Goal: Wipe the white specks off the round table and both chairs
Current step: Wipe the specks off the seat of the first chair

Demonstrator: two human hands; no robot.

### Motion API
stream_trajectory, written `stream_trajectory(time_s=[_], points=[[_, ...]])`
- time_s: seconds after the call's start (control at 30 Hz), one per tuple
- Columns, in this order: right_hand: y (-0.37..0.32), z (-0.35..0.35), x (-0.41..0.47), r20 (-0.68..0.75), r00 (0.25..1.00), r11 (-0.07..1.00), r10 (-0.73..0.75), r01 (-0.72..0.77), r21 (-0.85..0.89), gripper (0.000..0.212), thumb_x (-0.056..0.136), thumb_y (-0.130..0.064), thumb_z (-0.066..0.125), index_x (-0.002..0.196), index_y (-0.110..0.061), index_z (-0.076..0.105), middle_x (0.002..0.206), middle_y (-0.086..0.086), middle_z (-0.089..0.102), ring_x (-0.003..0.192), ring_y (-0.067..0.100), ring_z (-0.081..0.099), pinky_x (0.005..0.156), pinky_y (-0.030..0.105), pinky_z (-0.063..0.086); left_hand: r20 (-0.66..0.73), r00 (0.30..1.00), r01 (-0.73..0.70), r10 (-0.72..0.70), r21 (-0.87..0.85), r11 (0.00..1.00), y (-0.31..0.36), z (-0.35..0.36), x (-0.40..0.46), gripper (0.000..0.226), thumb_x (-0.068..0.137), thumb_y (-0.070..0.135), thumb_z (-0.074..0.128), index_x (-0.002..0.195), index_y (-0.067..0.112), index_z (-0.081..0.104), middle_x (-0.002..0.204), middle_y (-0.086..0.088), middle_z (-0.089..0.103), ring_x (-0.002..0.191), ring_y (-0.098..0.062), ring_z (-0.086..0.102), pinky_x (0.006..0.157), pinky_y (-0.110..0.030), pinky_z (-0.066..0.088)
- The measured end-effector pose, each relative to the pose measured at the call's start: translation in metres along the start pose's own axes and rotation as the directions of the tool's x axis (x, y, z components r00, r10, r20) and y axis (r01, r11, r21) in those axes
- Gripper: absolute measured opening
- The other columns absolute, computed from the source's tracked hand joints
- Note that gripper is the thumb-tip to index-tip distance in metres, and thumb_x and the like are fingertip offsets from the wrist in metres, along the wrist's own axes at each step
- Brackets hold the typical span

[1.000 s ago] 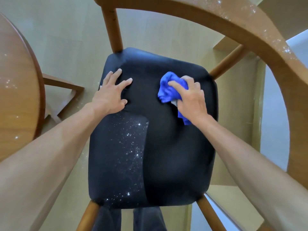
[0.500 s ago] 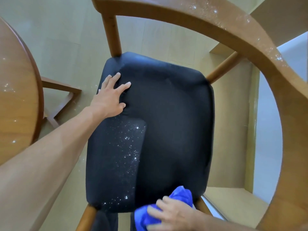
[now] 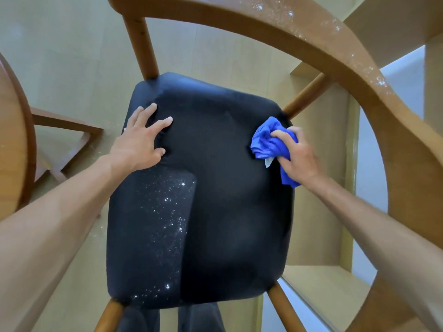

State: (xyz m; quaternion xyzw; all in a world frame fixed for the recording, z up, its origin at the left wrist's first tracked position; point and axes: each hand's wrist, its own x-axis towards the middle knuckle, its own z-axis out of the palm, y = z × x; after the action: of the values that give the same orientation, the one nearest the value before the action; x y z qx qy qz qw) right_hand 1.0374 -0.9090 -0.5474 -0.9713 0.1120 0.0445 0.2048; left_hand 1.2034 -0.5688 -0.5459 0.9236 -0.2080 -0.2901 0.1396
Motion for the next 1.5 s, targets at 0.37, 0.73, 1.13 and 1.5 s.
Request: stream_trajectory(time_s=[0.37,0.73,1.13,1.5], points=[[-0.036,-0.001,-0.145,0.459,0.842,0.902,-0.285,0.397,-0.168,0.061,0.049,-0.003,0.073,0.099,-0.033,0.055,0.099,0.001,0.043,0.081,0.019,0.040,0.065,0.031,0.047,0.002,1.000,0.000,0.000,-0.015,1.000,0.003,-0.003,-0.001,0.073,0.086,0.019,0.065,0.147,0.037,0.028,0.160,0.005,-0.003,0.147,-0.017,-0.008,0.113,-0.055,0.025],[-0.083,0.010,-0.062,0.175,0.977,0.992,0.119,-0.110,-0.062,0.060,0.063,-0.016,0.061,0.118,-0.035,0.046,0.129,0.007,0.045,0.100,0.029,0.047,0.076,0.040,0.042,0.000,1.000,-0.007,0.007,0.014,1.000,0.001,-0.003,-0.002,0.073,0.088,0.021,0.063,0.148,0.037,0.024,0.160,0.005,-0.005,0.147,-0.018,-0.011,0.114,-0.054,0.024],[-0.140,0.011,-0.054,0.215,0.895,0.767,0.390,-0.445,0.463,0.058,0.088,-0.041,0.065,0.141,-0.038,0.041,0.132,-0.011,0.033,0.121,0.007,0.039,0.100,0.022,0.033,-0.230,0.973,-0.007,0.009,0.011,1.000,0.052,0.005,-0.021,0.059,0.094,0.026,0.047,0.149,0.024,0.027,0.160,-0.008,0.010,0.147,-0.029,0.003,0.117,-0.047,0.017],[-0.049,0.055,-0.078,-0.078,0.939,0.941,0.336,-0.338,-0.020,0.052,0.096,-0.032,0.030,0.141,-0.014,0.050,0.154,0.017,0.034,0.142,0.035,0.028,0.107,0.058,0.037,-0.226,0.974,0.016,-0.014,0.007,1.000,0.178,0.105,-0.065,0.067,0.077,0.048,0.049,0.138,0.020,0.048,0.153,-0.022,0.026,0.136,-0.047,0.028,0.100,-0.060,0.037]])
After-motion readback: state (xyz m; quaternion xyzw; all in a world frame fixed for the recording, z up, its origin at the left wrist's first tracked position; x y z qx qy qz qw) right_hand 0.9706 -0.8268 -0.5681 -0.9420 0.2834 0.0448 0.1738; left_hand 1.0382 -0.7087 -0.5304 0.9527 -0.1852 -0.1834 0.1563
